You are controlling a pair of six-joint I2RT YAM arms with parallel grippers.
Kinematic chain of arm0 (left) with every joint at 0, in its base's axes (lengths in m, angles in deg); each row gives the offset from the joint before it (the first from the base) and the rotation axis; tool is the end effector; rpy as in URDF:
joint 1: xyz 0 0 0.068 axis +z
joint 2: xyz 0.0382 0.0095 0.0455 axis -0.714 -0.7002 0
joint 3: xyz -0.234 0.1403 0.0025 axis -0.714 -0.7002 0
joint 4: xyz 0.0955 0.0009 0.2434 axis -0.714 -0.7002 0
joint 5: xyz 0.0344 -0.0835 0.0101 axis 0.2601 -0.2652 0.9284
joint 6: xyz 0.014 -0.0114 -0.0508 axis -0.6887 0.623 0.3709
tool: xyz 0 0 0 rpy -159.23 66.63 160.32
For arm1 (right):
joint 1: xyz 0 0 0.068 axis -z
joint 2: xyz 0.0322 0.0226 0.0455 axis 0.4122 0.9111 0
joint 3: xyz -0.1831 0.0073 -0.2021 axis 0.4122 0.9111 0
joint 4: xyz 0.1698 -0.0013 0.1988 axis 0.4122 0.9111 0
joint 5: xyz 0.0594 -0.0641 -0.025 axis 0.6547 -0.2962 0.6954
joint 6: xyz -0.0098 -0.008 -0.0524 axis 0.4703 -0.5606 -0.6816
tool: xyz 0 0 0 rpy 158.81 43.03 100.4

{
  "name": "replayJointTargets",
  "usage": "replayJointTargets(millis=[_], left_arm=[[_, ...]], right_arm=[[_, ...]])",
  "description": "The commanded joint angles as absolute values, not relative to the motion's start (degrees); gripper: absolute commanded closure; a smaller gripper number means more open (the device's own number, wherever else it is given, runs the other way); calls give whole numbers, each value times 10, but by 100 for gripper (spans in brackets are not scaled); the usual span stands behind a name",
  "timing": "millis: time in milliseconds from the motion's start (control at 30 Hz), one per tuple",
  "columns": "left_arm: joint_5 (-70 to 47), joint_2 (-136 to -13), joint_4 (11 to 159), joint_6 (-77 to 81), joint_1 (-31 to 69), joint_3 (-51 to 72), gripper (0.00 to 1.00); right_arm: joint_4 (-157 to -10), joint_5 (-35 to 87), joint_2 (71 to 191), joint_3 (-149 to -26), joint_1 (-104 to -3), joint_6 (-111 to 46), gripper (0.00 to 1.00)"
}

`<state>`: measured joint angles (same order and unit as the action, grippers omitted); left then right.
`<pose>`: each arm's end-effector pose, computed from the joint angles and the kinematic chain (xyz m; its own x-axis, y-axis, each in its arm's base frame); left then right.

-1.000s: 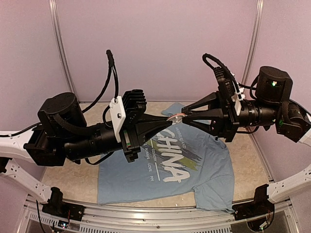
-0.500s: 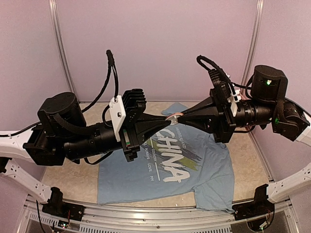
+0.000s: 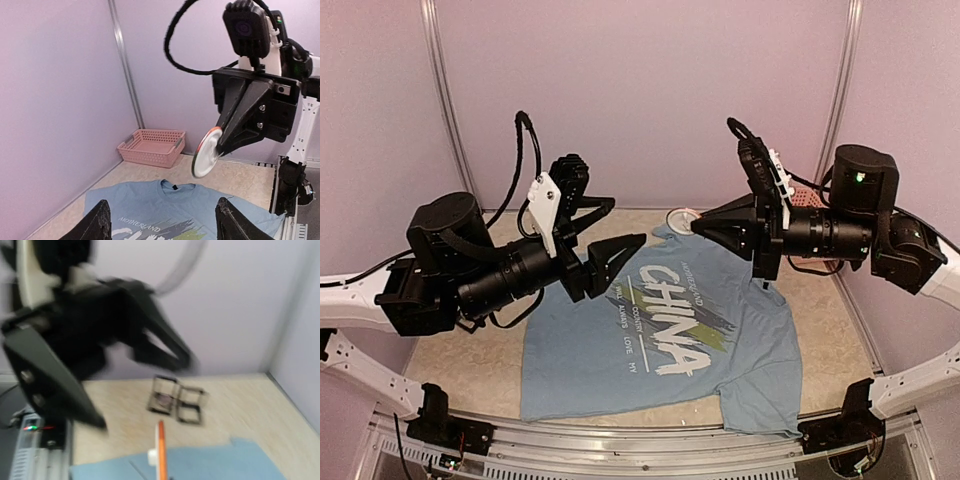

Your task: Pin the brooch onto the clothing

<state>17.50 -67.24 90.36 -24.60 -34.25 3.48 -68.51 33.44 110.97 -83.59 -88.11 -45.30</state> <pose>0.0610 -0.2680 0.4151 0.2309 0.0496 -0.9717 0.8270 0.5162 0.2229 0.0932 0.2097 0.4405 0.0657 -0.0954 -0.9933 -0.9788 0.1872 -0.0827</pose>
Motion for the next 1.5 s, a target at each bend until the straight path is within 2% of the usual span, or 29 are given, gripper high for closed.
replayJointTargets(millis=[0, 233, 367, 467, 567, 733, 867, 1067, 1167, 1267, 1467], left_arm=[[239, -619, 915, -70, -261, -42, 33], [242, -638, 817, 194, -147, -190, 42], [227, -676, 850, 253, -111, -263, 45], [217, -719, 853, 271, -82, -273, 46], [192, -740, 855, 250, -29, -261, 43], [128, -771, 868, 217, 142, -210, 39], [108, -864, 862, 197, 224, -146, 38], [105, -1018, 810, 157, 252, -21, 40], [117, -1091, 783, 148, 255, 27, 46], [131, -1134, 774, 147, 256, 50, 51], [131, -1155, 778, 142, 258, 59, 52]], right_arm=[[-703, 289, 1107, -779, -789, -351, 100], [-787, 349, 1120, -644, -678, -275, 100], [-824, 373, 1130, -590, -640, -246, 100], [-848, 385, 1142, -557, -628, -235, 100], [-867, 392, 1161, -540, -622, -229, 100], [-904, 409, 1180, -516, -622, -220, 100], [-908, 417, 1187, -513, -621, -222, 100], [-905, 424, 1166, -503, -621, -238, 100], [-899, 423, 1150, -498, -621, -244, 100], [-899, 425, 1136, -491, -621, -246, 100], [-895, 424, 1125, -486, -621, -250, 100]])
